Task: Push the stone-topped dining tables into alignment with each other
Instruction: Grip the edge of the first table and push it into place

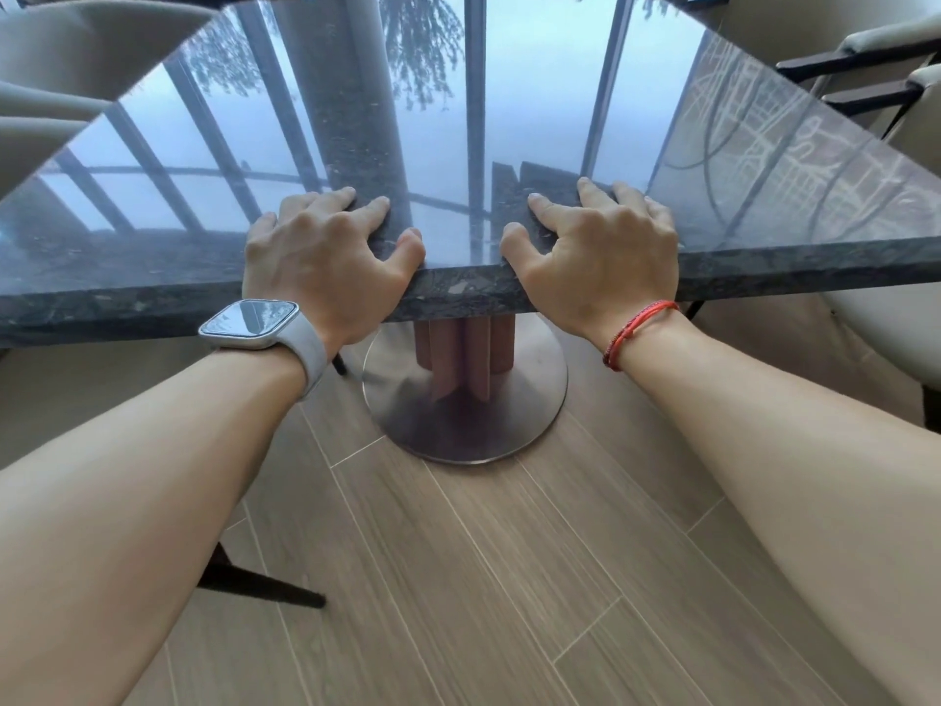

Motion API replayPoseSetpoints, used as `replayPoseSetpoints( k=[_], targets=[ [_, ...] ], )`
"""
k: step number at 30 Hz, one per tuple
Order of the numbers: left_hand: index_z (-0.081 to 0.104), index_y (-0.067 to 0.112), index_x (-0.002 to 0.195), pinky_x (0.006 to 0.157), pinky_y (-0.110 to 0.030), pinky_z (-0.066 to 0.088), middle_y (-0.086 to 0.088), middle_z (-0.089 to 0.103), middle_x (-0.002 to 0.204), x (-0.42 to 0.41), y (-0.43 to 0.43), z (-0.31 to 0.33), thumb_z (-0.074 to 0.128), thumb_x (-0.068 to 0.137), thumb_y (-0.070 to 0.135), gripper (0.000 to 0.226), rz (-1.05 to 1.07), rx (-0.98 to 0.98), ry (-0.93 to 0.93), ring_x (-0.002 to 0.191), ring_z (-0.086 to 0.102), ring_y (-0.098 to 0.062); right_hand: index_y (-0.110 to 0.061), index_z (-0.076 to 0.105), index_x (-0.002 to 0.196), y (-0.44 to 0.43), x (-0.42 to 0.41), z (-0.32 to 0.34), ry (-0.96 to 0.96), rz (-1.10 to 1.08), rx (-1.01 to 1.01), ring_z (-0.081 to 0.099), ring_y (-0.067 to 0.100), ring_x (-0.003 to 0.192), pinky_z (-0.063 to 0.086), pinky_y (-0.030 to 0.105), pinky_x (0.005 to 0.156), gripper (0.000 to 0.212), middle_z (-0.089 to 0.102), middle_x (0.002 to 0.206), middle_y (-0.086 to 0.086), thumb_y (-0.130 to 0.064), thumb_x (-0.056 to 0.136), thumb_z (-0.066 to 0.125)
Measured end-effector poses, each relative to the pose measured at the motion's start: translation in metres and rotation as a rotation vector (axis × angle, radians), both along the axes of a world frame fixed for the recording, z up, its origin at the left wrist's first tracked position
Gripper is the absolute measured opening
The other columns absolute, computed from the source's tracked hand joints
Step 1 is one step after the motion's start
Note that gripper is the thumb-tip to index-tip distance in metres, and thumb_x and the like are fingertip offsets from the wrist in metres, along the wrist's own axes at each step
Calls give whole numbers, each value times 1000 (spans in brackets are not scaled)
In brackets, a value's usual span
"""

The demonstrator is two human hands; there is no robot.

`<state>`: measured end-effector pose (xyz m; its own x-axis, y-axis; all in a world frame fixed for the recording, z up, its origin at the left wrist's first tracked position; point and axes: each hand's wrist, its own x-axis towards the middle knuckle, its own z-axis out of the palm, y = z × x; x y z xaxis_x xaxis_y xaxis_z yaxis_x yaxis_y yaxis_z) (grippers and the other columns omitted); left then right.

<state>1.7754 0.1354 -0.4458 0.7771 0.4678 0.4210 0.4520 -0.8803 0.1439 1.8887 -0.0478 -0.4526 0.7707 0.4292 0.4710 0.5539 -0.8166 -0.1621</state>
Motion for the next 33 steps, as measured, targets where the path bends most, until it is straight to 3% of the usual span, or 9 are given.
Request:
replayPoseSetpoints(
  k=[3, 9, 12, 16, 18, 20, 22, 27, 33],
  targets=[
    [70, 29, 122, 100, -48, 41, -2, 67, 120, 0, 0, 0, 29, 88, 66, 64, -5, 6, 0, 122, 54, -35, -35, 71, 124, 0, 0, 0, 4, -10, -15, 48, 40, 135, 33, 52, 112, 58, 60, 141, 14, -63, 87, 35],
    [60, 29, 140, 115, -55, 30, -5, 55, 149, 1, 2, -1, 28, 88, 66, 71, -16, -57, 58, 140, 44, -32, -35, 62, 134, -4, -4, 6, 99, -1, -67, 38, 40, 142, 24, 54, 116, 57, 53, 149, 13, -62, 91, 36],
    [62, 24, 137, 115, -56, 27, -6, 55, 149, 2, 3, 1, 33, 88, 65, 70, -26, -79, 51, 141, 45, -29, -38, 55, 141, -7, -1, 15, 206, 54, -93, 30, 39, 147, 19, 54, 119, 62, 44, 156, 13, -66, 92, 30],
    [69, 19, 125, 102, -50, 41, -6, 67, 132, -4, -2, 9, 32, 83, 68, 74, -43, -75, 9, 126, 58, -32, -32, 70, 117, -22, 7, 28, 174, 68, -121, 48, 33, 130, 30, 50, 106, 61, 64, 129, 8, -67, 90, 27],
    [67, 21, 130, 103, -51, 39, -9, 65, 134, -4, -14, 15, 30, 82, 69, 77, -70, -78, 14, 128, 56, -35, -34, 66, 126, -34, 9, 27, 152, 29, -161, 39, 37, 140, 22, 57, 114, 63, 55, 144, 12, -68, 90, 27],
    [60, 26, 140, 113, -55, 31, -13, 55, 149, 2, -31, 17, 29, 85, 71, 78, -109, -69, 46, 142, 43, -37, -39, 54, 141, -46, 12, 22, 174, -7, -190, 24, 41, 150, 13, 63, 119, 66, 37, 160, 15, -71, 91, 26],
    [51, 31, 148, 119, -58, 23, -12, 42, 160, 11, -42, 12, 26, 87, 72, 78, -116, -46, 95, 150, 30, -40, -39, 47, 148, -52, 17, 17, 176, -26, -168, 18, 40, 152, 10, 62, 121, 70, 30, 163, 17, -73, 91, 24],
    [66, 24, 130, 105, -55, 38, -15, 61, 142, 21, -43, -11, 28, 90, 68, 71, -53, 111, 42, 129, 53, -41, -30, 61, 138, -46, 26, -1, 19, -22, -48, 44, 33, 141, 28, 51, 117, 69, 54, 147, 16, -65, 91, 24],
    [67, 22, 129, 108, -57, 39, -17, 61, 142, 26, -47, -12, 28, 91, 65, 70, -58, 128, 19, 129, 54, -41, -25, 72, 124, -49, 33, -9, -87, -14, 45, 59, 34, 124, 41, 49, 106, 60, 70, 125, 12, -51, 89, 31]
  ],
)
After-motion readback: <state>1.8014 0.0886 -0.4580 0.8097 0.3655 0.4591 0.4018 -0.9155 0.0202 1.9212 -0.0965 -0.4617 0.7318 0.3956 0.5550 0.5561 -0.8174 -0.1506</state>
